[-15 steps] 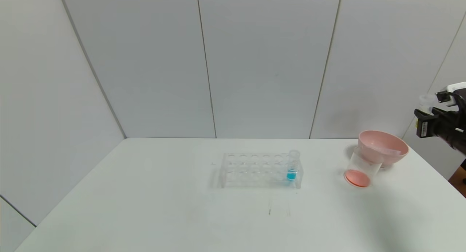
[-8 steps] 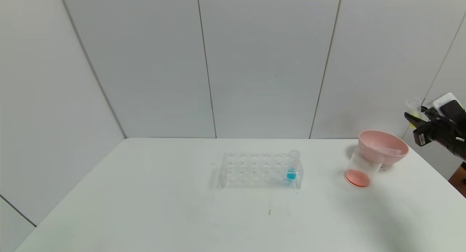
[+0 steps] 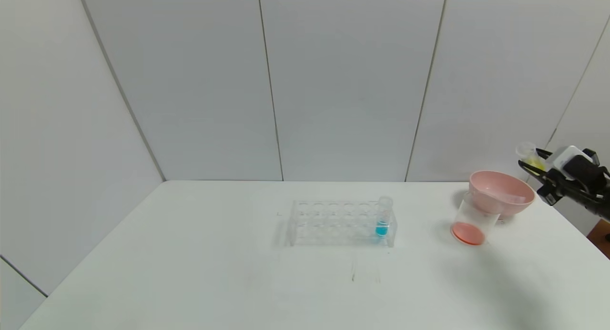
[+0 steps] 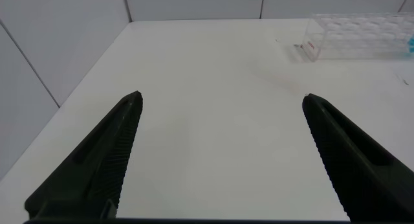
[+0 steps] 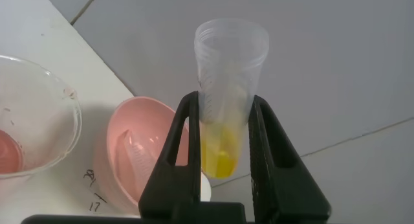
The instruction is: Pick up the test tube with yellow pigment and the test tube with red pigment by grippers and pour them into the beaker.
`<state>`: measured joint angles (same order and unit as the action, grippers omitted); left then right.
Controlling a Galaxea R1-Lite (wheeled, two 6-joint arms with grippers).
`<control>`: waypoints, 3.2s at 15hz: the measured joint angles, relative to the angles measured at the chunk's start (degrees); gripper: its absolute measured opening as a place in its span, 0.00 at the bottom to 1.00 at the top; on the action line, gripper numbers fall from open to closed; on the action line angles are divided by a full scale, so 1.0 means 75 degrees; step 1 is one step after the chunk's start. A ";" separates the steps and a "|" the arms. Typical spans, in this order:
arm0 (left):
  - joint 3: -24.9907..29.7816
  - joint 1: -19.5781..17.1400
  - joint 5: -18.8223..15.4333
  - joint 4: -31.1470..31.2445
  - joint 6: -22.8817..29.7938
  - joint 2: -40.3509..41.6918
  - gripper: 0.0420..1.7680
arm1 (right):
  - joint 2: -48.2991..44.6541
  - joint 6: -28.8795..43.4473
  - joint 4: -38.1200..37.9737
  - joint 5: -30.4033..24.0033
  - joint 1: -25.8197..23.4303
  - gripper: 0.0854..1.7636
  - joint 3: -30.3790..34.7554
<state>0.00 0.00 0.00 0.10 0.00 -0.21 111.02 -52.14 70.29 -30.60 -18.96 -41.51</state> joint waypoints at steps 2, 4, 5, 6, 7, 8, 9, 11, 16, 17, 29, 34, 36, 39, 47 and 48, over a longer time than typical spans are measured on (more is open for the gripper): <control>0.0000 0.0000 0.0000 0.0000 0.0000 0.0000 1.00 | 0.0011 -0.0678 -0.0020 -0.0208 -0.0018 0.24 0.0005; 0.0000 0.0000 0.0000 0.0000 0.0000 0.0000 1.00 | 0.0034 -0.1346 -0.0023 -0.0405 -0.0018 0.24 0.0047; 0.0000 0.0000 0.0000 0.0000 0.0000 0.0000 1.00 | 0.0049 -0.1621 -0.0029 -0.0437 -0.0015 0.24 0.0089; 0.0000 0.0000 0.0000 0.0000 0.0000 0.0000 1.00 | 0.0059 -0.1832 -0.0033 -0.0440 0.0000 0.24 0.0137; 0.0000 0.0000 0.0000 0.0000 0.0000 0.0000 1.00 | 0.0067 -0.2007 -0.0034 -0.0434 0.0026 0.24 0.0213; 0.0000 0.0000 0.0000 0.0000 0.0000 0.0000 1.00 | 0.0081 -0.2204 -0.0034 -0.0427 0.0044 0.24 0.0297; 0.0000 0.0000 0.0000 0.0000 0.0000 0.0000 1.00 | 0.0101 -0.2453 -0.0044 -0.0411 0.0059 0.24 0.0382; 0.0000 0.0000 0.0000 0.0000 0.0000 0.0000 1.00 | 0.0145 -0.2953 -0.0049 -0.0398 0.0070 0.24 0.0455; 0.0000 0.0000 0.0000 0.0000 0.0000 0.0000 1.00 | 0.0189 -0.4172 -0.0120 0.0018 0.0236 0.24 0.0382; 0.0000 0.0000 0.0000 0.0000 0.0000 0.0000 1.00 | 0.0200 -0.4262 -0.0241 0.0213 0.0323 0.24 0.0372; 0.0000 0.0000 0.0000 0.0000 0.0000 0.0000 1.00 | 0.0224 -0.5170 -0.0475 0.0803 0.0647 0.24 -0.0154; 0.0000 0.0003 0.0000 -0.0003 0.0000 0.0000 1.00 | 0.0229 -0.5172 -0.0483 0.0803 0.0642 0.24 -0.0150; 0.0000 0.0003 -0.0003 0.0000 0.0000 0.0000 1.00 | 0.0229 -0.5229 -0.0483 0.0806 0.0613 0.24 -0.0135; 0.0000 0.0000 0.0000 0.0000 0.0000 0.0000 1.00 | 0.0228 -0.5339 -0.0479 0.0803 0.0588 0.24 -0.0140; 0.0000 0.0000 0.0000 0.0000 0.0000 0.0000 1.00 | 0.0213 -0.5572 -0.0468 0.0803 0.0543 0.24 -0.0128; 0.0000 0.0000 0.0000 0.0000 0.0000 0.0000 1.00 | 0.0210 -0.5647 -0.0449 0.0800 0.0533 0.24 -0.0114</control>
<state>0.00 0.00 0.00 0.10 0.00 -0.21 112.59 -94.49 66.93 -24.60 -14.96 -42.36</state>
